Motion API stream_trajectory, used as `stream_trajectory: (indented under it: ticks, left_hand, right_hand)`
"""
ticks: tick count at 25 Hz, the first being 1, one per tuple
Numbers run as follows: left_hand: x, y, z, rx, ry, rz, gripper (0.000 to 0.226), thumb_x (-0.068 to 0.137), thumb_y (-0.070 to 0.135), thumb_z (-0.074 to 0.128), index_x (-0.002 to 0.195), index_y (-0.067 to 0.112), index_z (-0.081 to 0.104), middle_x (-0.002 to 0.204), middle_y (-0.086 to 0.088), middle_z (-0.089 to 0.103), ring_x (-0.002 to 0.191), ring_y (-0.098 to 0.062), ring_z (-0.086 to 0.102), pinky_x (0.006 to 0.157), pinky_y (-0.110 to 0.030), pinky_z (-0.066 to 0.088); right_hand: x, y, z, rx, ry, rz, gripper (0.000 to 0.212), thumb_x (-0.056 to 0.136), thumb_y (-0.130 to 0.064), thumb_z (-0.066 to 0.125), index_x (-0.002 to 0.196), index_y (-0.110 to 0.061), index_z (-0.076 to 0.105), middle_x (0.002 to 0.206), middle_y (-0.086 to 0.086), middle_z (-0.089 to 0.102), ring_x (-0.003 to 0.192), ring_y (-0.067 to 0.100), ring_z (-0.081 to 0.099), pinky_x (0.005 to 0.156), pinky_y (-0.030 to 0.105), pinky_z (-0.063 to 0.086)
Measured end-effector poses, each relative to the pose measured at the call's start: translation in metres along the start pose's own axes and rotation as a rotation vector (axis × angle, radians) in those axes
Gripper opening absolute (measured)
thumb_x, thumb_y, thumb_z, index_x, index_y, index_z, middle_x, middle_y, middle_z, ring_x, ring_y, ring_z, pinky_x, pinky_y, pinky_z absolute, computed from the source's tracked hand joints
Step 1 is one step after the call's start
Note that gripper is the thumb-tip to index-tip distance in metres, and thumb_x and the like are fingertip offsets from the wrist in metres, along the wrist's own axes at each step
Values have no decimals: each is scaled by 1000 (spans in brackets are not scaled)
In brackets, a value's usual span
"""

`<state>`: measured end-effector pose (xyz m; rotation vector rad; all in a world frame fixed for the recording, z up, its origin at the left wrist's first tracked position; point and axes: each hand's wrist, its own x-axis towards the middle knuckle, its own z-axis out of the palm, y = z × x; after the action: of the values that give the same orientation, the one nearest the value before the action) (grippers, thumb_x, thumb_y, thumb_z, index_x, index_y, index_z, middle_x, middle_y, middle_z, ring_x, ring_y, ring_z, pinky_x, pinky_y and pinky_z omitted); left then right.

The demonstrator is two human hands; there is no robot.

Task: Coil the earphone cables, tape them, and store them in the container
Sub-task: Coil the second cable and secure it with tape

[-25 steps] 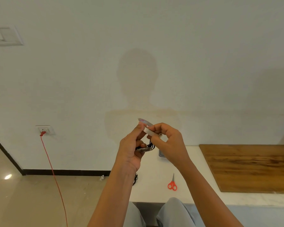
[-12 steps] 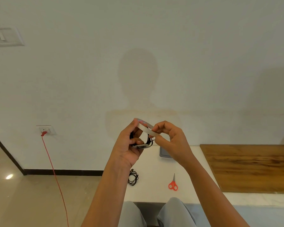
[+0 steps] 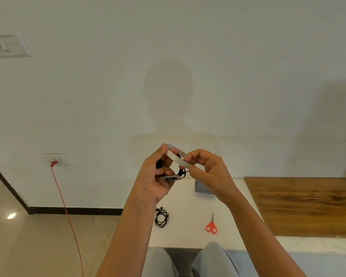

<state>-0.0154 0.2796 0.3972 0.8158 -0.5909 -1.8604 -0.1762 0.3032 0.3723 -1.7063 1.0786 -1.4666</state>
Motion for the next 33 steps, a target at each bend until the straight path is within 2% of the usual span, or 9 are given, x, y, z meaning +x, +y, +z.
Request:
stream_trajectory:
  ticks: [4, 7, 11, 15, 17, 20, 24, 29, 33]
  left_hand:
    - [4, -1, -2, -16, -24, -51, 27, 78, 34, 71, 64, 12, 76, 72, 8, 71, 31, -5, 31, 38, -14, 38]
    - [6, -4, -2, -30, -39, -68, 26, 75, 34, 70, 66, 10, 75, 67, 7, 69, 31, -5, 31, 37, -14, 38]
    - [6, -4, -5, -57, -47, -50, 27, 76, 39, 70, 74, 13, 75, 71, 8, 71, 32, -5, 32, 39, -13, 39]
    - [-2, -20, 3, 220, -46, 125, 42, 73, 59, 64, 86, 21, 76, 84, 5, 71, 41, -6, 41, 46, -19, 47]
    - [-5, -25, 8, 286, 19, 186, 37, 72, 50, 71, 89, 18, 77, 84, 3, 69, 43, -6, 41, 46, -20, 47]
    - [-7, -18, 10, 229, 17, 157, 26, 83, 42, 68, 86, 17, 75, 79, 5, 70, 40, -5, 38, 42, -17, 43]
    - [-6, -12, 8, 158, -9, 86, 29, 87, 38, 65, 97, 12, 71, 75, 7, 68, 32, -4, 34, 38, -14, 39]
    - [-5, -13, 12, 149, -2, 86, 23, 82, 39, 69, 75, 19, 77, 77, 6, 73, 35, -4, 38, 39, -15, 41]
    - [-3, -9, 8, 67, -8, 54, 21, 83, 38, 70, 79, 17, 72, 76, 5, 72, 30, -3, 35, 37, -14, 40]
  right_hand:
    - [1, -3, 1, -6, 7, 1, 13, 76, -7, 66, 78, -20, 68, 72, -12, 65, 73, 1, 59, 66, 14, 49]
    - [1, -5, 4, -64, 21, -19, 5, 74, -14, 67, 76, -18, 65, 70, -15, 63, 70, 0, 55, 66, 13, 47]
    - [0, -9, 2, -53, 2, -17, 11, 75, -4, 64, 83, -11, 68, 77, -7, 70, 75, 4, 64, 70, 15, 51]
    - [4, -11, 6, 15, 99, 11, 7, 79, -4, 70, 82, -10, 68, 81, -2, 75, 76, 13, 68, 65, 20, 53]
    - [5, -12, 8, 16, 142, 34, 4, 80, -11, 72, 81, -14, 69, 83, 2, 75, 80, 21, 68, 68, 24, 56]
    - [3, -11, 4, -12, 93, 35, 18, 81, 2, 63, 88, -13, 70, 83, -4, 75, 81, 11, 69, 68, 19, 54]
    - [3, -8, -2, -97, 86, 32, 6, 81, -2, 68, 84, -7, 66, 73, -3, 65, 71, 7, 59, 67, 22, 50]
    - [5, -8, 8, -80, 158, 23, 9, 78, 0, 67, 78, -8, 64, 67, -2, 60, 64, 1, 52, 59, 12, 45]
    - [4, -7, 3, -49, 105, 37, 5, 82, -3, 66, 84, -7, 67, 77, 9, 68, 72, 10, 60, 67, 21, 50]
